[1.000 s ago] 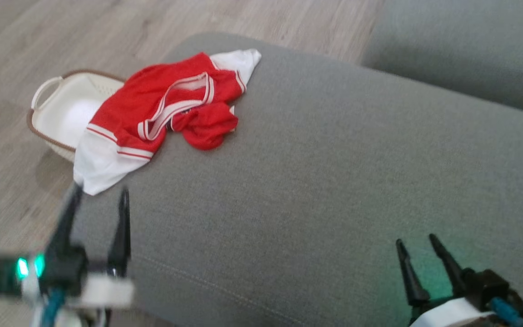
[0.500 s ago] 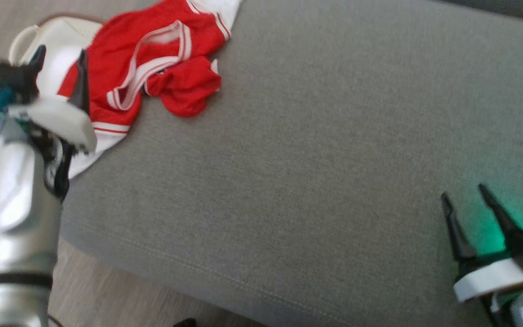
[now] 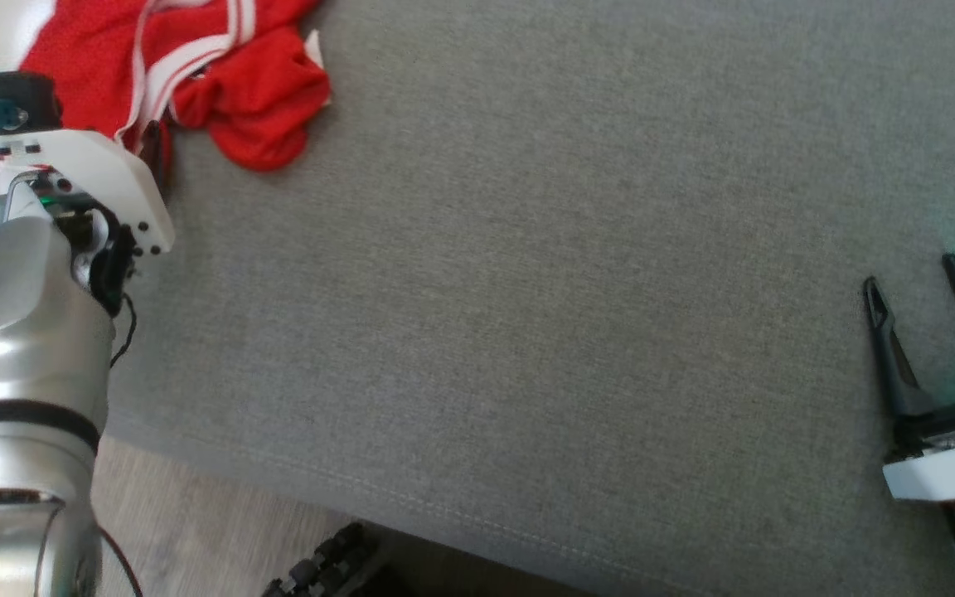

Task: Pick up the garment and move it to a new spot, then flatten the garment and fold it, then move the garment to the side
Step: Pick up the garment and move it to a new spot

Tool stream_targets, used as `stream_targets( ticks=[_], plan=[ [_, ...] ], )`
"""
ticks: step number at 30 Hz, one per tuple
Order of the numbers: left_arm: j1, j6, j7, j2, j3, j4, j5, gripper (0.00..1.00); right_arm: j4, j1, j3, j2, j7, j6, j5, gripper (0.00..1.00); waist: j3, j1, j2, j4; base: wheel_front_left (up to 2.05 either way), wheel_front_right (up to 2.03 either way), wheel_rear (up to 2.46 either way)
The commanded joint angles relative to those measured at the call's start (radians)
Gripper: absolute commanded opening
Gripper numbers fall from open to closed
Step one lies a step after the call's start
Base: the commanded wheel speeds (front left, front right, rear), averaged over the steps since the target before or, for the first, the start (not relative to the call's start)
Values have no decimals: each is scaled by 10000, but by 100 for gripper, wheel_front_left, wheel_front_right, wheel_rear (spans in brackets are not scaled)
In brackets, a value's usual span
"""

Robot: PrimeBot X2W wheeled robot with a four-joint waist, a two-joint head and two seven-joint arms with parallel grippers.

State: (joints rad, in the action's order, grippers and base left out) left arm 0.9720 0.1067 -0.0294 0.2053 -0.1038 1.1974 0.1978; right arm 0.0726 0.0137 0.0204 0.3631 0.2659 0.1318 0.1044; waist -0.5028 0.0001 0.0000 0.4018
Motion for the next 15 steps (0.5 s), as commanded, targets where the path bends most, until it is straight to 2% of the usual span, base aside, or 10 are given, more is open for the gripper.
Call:
stream_targets(
  ticks=[1, 2, 3, 8, 15],
  plan=[
    [371, 8, 136, 538, 258, -98, 45, 100, 318, 273, 25, 315, -41, -11, -75, 100, -270, -1, 0, -86, 0, 0, 0],
    [426, 20, 291, 536, 207, -22, 22, 44, 296, 300, -3, 325, -41, -11, -75, 100, -333, -1, 0, -92, 0, 0, 0],
    [474, 30, 539, 538, 171, 13, 7, 0, 280, 321, -29, 326, -41, -11, -80, 100, -380, -1, 0, -91, 0, 0, 0],
    [684, 78, 1645, 445, 28, 202, 9, 0, 390, 515, 154, 299, -41, -11, -108, 100, -331, -1, 0, -109, 0, 0, 0],
    [1169, 140, 2707, 668, -483, -30, -352, 0, 817, 1089, 755, -318, -41, -11, 1, 100, 774, -1, 0, -465, 0, 0, 0]
  ],
)
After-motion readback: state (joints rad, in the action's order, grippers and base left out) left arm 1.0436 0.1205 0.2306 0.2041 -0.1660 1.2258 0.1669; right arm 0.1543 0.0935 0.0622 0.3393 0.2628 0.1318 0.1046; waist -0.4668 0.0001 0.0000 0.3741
